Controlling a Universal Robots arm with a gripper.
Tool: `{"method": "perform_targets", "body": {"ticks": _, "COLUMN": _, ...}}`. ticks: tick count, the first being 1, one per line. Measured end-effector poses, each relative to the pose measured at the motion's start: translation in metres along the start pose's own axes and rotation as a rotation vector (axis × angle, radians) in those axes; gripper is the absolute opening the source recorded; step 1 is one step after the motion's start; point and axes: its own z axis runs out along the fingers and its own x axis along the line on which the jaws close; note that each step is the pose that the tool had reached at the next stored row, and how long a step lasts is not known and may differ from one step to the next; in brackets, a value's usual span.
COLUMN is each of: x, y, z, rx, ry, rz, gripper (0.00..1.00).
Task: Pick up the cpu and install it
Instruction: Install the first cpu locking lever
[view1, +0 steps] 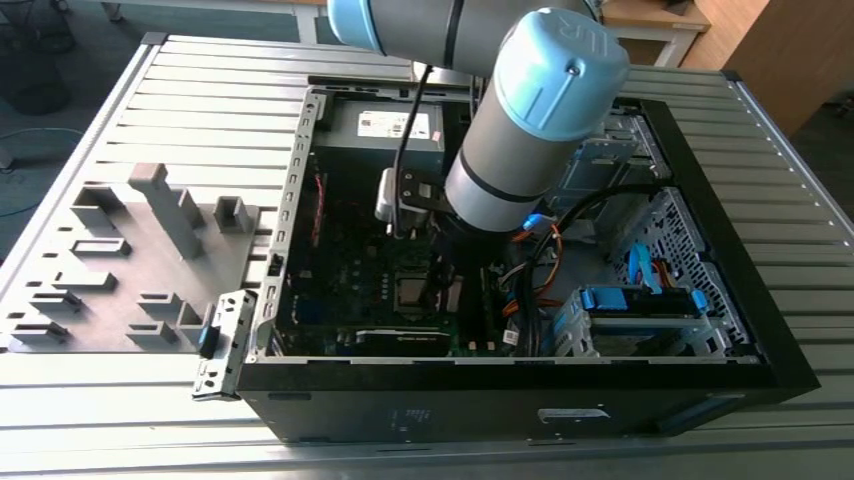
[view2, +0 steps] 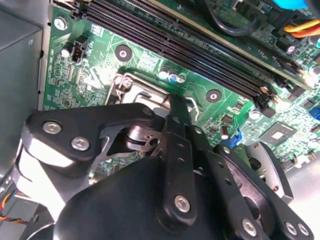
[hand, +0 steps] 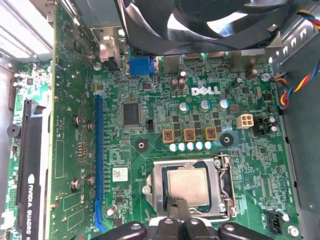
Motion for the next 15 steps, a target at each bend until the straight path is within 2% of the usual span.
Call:
{"method": "perform_targets", "body": {"ticks": 6, "x": -0.0033, "y": -0.0038, "z": -0.0003, "rx": 0.0000, "ry": -0.0005, "rz": 0.000, "gripper": 0.11}}
{"method": "perform_targets", "body": {"ticks": 15, "x": -0.0026, "y": -0.0059, "z": -0.0001, "rx": 0.0003, "ry": 0.0007, "rz": 0.000, "gripper": 0.11}}
